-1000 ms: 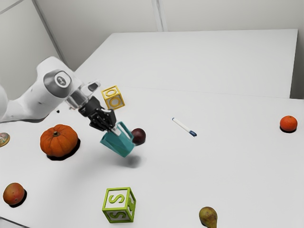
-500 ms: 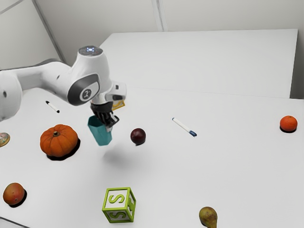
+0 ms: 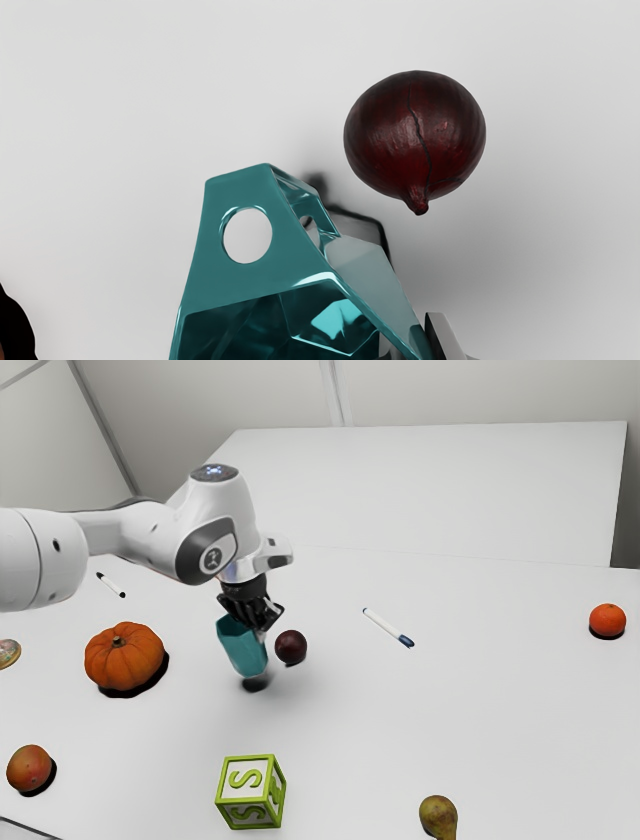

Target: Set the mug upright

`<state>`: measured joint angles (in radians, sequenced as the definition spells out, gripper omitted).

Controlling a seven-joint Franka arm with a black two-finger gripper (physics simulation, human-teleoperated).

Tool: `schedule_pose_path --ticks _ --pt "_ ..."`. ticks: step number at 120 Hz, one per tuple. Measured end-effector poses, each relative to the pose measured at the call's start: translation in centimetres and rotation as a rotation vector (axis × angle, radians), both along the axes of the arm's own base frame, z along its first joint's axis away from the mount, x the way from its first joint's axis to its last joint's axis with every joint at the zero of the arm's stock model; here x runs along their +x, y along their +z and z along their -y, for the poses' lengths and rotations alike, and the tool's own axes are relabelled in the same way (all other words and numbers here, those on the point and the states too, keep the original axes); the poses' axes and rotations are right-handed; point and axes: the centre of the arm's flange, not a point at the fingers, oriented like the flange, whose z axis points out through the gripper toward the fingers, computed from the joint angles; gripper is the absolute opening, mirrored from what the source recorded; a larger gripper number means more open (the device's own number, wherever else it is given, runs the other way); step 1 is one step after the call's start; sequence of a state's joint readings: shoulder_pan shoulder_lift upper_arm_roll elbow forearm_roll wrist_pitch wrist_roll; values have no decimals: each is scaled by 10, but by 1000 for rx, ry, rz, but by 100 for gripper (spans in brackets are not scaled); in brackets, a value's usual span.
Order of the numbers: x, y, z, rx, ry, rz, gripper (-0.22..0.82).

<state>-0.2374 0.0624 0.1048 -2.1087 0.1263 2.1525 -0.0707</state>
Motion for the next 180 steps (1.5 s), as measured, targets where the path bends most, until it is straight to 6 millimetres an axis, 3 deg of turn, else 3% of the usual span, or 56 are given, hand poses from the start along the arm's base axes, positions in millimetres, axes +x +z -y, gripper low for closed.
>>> schedule_pose_path --ticks 25,94,105,120,133,141,155,162,171,180 --pt "5 -5 -14 -1 58 29 -18" --pt "10 -29 -10 5 109 20 -18" --pt "10 -31 -10 2 114 16 -10" --pt "10 -29 -9 -5 116 20 16" --pt "8 -2 -10 -20 118 65 34" --pt "11 27 -14 -33 121 113 41" --pt "46 121 -24 -103 141 201 49" --pt "52 163 -37 -125 143 219 52" --pt "49 185 -58 -139 148 193 55" --pt "45 193 -74 -145 146 153 56"
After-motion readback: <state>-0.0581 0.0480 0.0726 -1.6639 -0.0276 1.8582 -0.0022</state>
